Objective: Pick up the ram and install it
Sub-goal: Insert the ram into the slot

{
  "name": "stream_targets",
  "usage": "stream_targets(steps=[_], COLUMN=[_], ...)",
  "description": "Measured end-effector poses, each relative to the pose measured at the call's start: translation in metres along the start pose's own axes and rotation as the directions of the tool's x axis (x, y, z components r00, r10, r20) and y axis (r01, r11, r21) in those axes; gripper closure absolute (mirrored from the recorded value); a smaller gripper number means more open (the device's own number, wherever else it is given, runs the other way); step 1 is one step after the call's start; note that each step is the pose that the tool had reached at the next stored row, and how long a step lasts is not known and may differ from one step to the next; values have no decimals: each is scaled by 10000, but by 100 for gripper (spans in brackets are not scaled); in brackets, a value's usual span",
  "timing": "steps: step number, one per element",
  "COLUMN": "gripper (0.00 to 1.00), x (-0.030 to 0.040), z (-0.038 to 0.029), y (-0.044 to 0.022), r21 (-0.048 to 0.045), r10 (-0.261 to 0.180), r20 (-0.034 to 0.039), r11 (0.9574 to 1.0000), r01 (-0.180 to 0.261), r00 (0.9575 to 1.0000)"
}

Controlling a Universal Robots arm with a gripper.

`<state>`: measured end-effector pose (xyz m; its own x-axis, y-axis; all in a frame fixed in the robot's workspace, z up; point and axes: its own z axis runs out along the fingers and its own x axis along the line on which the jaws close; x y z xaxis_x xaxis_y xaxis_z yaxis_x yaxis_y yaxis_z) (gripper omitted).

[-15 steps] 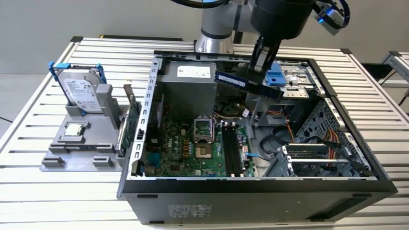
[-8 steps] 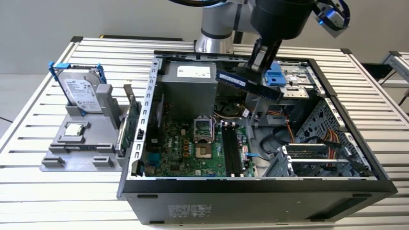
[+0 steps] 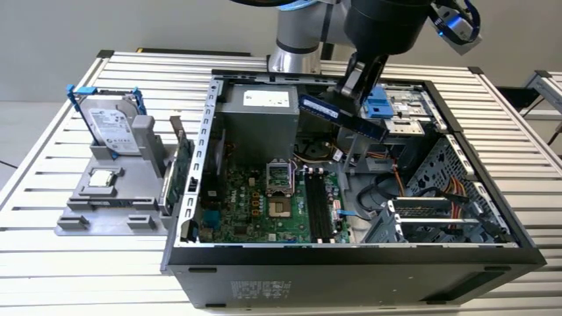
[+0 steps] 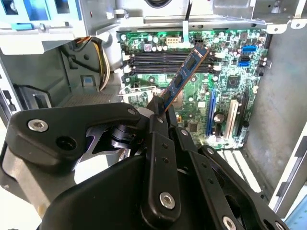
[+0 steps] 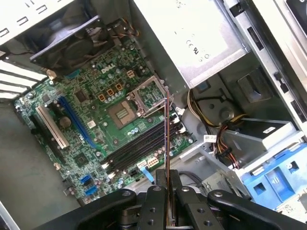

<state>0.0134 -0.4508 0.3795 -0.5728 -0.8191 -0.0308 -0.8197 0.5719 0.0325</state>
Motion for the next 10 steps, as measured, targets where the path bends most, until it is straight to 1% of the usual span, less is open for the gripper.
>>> stream_targets(steps=[5,10], gripper=[100,100], x=[0,0], z=[0,1], y=[0,0], r21=[16,31], r10=[525,1035], r20=[17,34], r11=[9986,9946], r01=[-525,-1035], r00=[9986,9946])
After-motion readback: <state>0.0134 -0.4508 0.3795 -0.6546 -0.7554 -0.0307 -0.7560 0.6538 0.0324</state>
